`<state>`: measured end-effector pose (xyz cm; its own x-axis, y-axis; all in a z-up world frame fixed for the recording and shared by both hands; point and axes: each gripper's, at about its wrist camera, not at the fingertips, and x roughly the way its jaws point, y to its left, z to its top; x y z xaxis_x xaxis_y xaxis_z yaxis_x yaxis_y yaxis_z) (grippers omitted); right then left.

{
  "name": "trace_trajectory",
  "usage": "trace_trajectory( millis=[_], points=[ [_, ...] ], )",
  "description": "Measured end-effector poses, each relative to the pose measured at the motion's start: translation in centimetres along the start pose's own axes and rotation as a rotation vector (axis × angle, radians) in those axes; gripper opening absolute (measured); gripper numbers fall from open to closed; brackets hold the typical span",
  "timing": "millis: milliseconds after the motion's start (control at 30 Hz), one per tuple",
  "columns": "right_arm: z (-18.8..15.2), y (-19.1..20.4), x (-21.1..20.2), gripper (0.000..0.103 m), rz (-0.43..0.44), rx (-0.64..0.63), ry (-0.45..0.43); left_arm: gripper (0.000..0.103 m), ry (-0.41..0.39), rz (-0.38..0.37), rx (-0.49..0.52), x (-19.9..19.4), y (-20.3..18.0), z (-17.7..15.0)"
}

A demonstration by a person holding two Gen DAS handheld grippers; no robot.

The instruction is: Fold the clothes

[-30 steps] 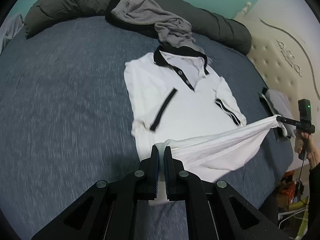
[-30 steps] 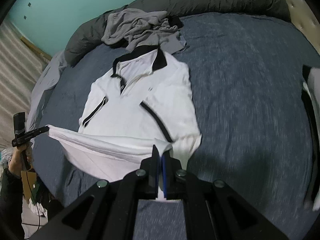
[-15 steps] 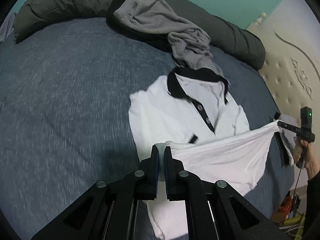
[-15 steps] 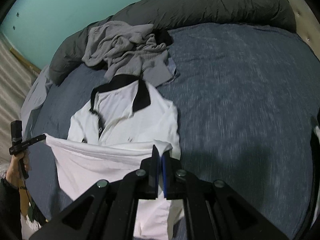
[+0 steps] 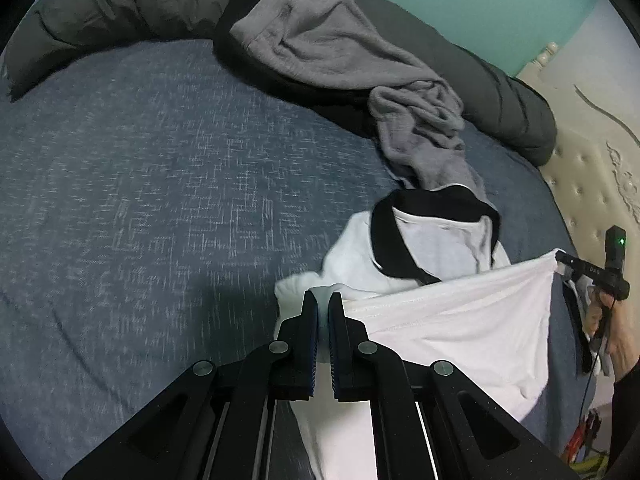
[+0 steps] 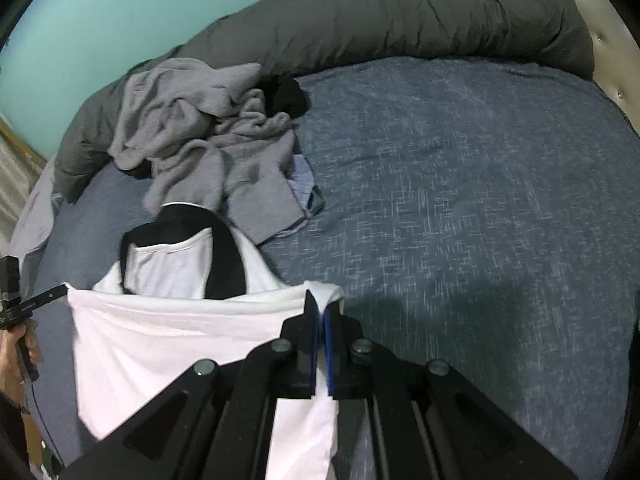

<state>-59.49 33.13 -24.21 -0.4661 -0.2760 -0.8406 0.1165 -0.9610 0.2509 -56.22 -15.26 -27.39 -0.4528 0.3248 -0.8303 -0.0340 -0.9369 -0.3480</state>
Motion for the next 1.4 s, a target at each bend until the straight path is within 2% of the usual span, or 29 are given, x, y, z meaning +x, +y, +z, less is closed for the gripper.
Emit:
trace_trajectory(
  millis=[333,400,433,467,500,567,633,767,867,1033,1167,1400],
  points=[
    [-0.6,-0.9,5.4,0.002,-0.028,0.044,0.011,0.008,-0.021,0.050,-0.036,4.9,1.9,0.0],
    [-0.8,-1.0,5.1,0.004,-0.033,0.048,-0.013,0.014,-0.035,0.064,-0.050,4.9,2.1,-0.2],
    [-0.8,-1.1,4.8,0.006,-0.035,0.051,-0.026,0.024,-0.053,0.069,-0.063,4.4,2.3,-0.3],
    [-0.8,-1.3,4.2,0.014,-0.032,0.061,-0.044,0.040,-0.070,0.074,-0.076,3.9,2.5,-0.4],
    [-0.8,-1.5,3.6,0.032,-0.029,0.070,-0.062,0.045,-0.082,0.076,-0.081,3.3,2.6,-0.6],
    [-0.8,-2.2,2.0,0.055,-0.026,0.088,-0.094,0.048,-0.097,0.074,-0.080,1.8,2.6,-1.0],
    [-1.0,-2.8,0.5,0.055,-0.013,0.109,-0.106,0.048,-0.095,0.066,-0.076,0.5,2.4,-2.1],
    [-3.8,-3.1,-2.7,0.055,0.041,0.109,-0.107,0.048,-0.070,0.031,-0.054,-1.9,1.1,-5.6],
    [-7.7,-3.3,-4.0,0.055,0.091,0.113,-0.060,0.048,-0.042,0.003,-0.052,-3.4,0.0,-9.4],
    [-14.6,-3.4,-5.3,0.055,0.119,0.077,0.030,0.049,0.015,-0.049,-0.067,-4.9,-0.6,-15.5],
    [-18.7,-3.4,-5.5,0.056,0.140,0.072,0.090,0.051,0.052,-0.081,-0.093,-5.2,-0.4,-18.9],
    [-21.1,-2.5,-4.9,0.056,0.170,0.088,0.120,0.051,0.076,-0.126,-0.140,-5.0,-0.1,-22.8]
  ],
)
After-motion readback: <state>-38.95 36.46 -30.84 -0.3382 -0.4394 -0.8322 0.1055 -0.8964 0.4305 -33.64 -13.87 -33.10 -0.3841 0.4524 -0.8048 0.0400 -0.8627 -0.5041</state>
